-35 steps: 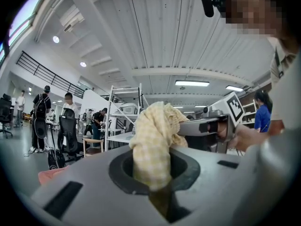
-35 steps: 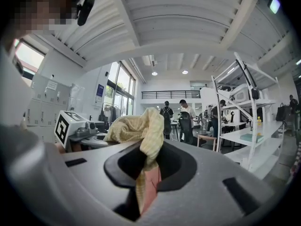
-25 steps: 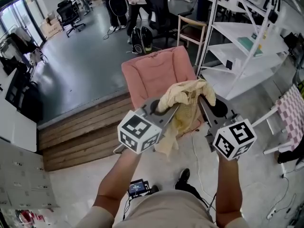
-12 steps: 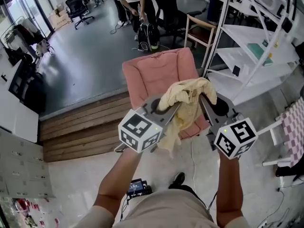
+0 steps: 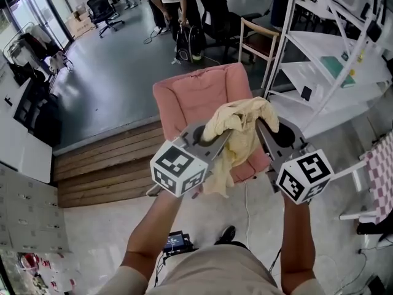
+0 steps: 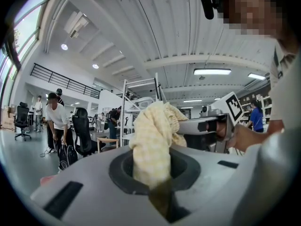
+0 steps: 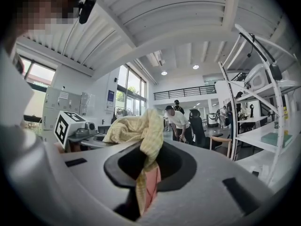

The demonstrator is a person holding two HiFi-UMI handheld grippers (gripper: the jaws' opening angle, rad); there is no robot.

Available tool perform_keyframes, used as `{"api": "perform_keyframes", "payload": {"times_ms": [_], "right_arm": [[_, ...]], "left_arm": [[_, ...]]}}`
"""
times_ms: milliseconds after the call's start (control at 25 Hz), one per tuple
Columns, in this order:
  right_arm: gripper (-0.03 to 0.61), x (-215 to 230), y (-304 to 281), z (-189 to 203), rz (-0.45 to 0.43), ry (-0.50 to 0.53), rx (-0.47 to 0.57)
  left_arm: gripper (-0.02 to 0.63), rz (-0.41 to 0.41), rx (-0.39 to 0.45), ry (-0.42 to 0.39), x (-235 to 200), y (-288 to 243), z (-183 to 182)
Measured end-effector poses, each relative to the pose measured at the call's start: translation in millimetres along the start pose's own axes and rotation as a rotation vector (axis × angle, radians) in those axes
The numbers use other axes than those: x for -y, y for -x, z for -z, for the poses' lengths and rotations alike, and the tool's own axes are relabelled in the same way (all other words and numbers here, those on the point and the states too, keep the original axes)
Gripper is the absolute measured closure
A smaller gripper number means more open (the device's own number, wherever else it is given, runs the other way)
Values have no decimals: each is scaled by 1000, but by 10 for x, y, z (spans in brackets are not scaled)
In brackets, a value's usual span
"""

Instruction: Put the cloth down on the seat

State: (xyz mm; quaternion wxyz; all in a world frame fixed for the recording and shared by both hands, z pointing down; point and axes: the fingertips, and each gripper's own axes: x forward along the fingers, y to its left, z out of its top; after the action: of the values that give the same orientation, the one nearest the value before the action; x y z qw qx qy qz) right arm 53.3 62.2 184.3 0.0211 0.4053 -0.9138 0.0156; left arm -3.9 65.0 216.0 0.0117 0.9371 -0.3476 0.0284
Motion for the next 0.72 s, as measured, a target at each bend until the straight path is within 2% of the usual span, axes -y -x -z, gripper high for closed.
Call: {"api": "perform_keyframes", "payload": {"times_ms": [440, 720], "right_arm": [[540, 509, 160, 65, -33, -9, 8], [540, 782, 141, 96, -8, -7, 7]], "left_arm": [[572, -25, -14, -10, 137, -539, 46], [572, 7, -20, -23, 93, -825, 51]]}}
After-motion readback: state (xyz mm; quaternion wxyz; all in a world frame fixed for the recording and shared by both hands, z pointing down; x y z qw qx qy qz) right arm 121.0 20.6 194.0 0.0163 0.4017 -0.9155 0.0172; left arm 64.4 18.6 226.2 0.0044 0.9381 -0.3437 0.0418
